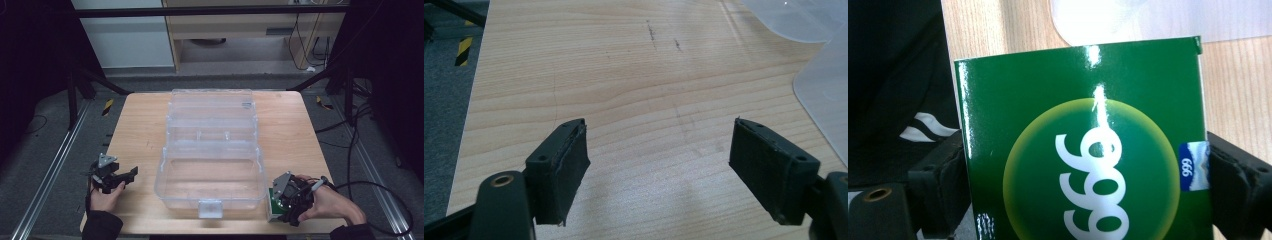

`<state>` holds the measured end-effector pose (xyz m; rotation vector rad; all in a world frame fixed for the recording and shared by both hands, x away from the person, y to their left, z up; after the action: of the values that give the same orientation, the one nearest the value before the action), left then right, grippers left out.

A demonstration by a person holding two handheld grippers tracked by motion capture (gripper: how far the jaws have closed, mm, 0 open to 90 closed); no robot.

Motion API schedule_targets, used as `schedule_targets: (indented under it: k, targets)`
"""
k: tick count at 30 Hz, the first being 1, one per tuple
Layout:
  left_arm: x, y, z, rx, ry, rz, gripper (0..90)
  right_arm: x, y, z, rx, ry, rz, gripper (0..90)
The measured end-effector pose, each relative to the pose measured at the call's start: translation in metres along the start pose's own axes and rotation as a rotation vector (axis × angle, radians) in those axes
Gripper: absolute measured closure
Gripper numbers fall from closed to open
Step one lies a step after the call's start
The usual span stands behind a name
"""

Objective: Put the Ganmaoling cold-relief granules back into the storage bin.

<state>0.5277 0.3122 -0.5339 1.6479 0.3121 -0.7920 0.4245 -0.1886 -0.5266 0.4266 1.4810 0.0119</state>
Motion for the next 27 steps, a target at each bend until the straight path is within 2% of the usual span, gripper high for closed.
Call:
schedule_targets:
  k: [1,6,17,19,22,26,27]
  targets:
    - [0.000,0.000,0.000,0.000,0.000,0.000,22.7,0.001,0.000,0.001,-0.013,0.004,-0.003,10.3]
    - [0.000,0.000,0.000,0.000,-0.001,0.001,22.8,0.002,0.000,0.001,-0.013,0.011,-0.009,12.3]
    - [0.000,0.000,0.000,0.001,-0.001,0.001,22.9,-0.005,-0.005,-0.002,0.015,0.041,-0.005,16.4]
    - [0.000,0.000,0.000,0.000,-0.001,0.002,22.9,-0.009,-0.005,-0.005,0.029,0.046,0.004,16.4]
    - [0.000,0.000,0.000,0.000,-0.001,0.001,22.9,-0.015,-0.005,-0.005,0.026,0.035,0.019,16.3]
    - [0.000,0.000,0.001,0.001,-0.002,0.002,22.9,-0.036,-0.004,-0.008,0.043,0.016,0.056,16.2]
    - [0.000,0.000,0.001,0.001,-0.002,0.002,22.9,-0.036,-0.004,-0.008,0.043,0.016,0.056,16.2]
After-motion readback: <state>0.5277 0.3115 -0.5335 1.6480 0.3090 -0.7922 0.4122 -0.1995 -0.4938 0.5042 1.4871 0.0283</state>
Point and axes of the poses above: each handheld gripper's, and its own axes: x roughly forward along the jaws, y roughly out of its top, z roughly to its right, the point moved 9 cm from there along x, roughly forward along the jaws, and after that the axes turned 6 degrees about x, right-handed, at the moved point
